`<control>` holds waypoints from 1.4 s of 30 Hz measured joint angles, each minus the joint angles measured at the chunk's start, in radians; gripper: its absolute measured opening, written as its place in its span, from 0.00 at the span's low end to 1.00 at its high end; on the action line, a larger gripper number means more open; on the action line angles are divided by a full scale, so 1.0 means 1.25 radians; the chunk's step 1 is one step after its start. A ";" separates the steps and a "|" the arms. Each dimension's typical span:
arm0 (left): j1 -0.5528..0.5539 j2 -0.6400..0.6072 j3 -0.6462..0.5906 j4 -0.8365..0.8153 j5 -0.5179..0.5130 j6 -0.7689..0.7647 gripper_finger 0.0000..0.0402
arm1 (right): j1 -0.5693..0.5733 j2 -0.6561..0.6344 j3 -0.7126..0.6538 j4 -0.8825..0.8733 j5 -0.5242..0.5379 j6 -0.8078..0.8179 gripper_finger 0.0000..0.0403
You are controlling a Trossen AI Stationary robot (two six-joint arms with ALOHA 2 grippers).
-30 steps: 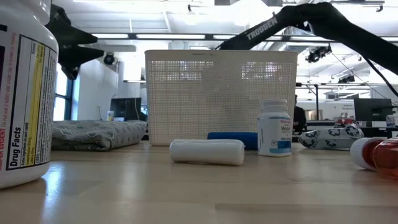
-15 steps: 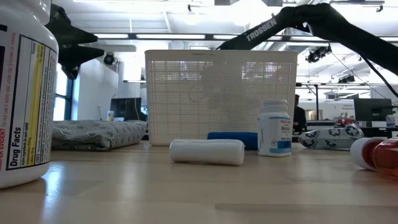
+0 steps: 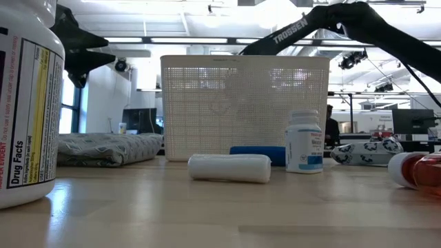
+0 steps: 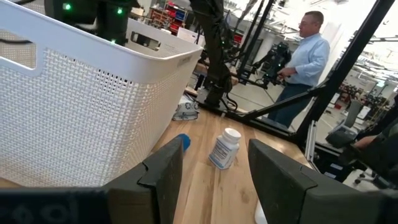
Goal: Pick & place medical supplies in basket/bin
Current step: Put the small white pill bottle into the white bin
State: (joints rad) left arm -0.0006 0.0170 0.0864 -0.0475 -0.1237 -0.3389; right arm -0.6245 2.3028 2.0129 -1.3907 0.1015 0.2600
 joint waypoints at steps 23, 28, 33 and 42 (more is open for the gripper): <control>0.000 0.000 0.000 0.012 -0.004 0.000 0.54 | 0.196 -0.441 0.002 0.051 0.039 0.046 0.46; 0.000 0.000 0.000 0.031 -0.007 0.000 0.54 | 0.308 -0.455 0.002 0.052 0.055 0.066 0.45; 0.000 0.000 0.000 0.038 -0.007 0.000 0.54 | 0.434 -0.430 0.002 0.054 0.053 0.082 0.45; 0.000 0.000 0.000 0.057 0.002 -0.008 0.54 | 0.586 -0.417 0.001 -0.019 0.108 0.224 0.45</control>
State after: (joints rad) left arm -0.0006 0.0170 0.0864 0.0233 -0.1211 -0.3486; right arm 0.1076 1.7813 2.0144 -1.4144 0.2369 0.5395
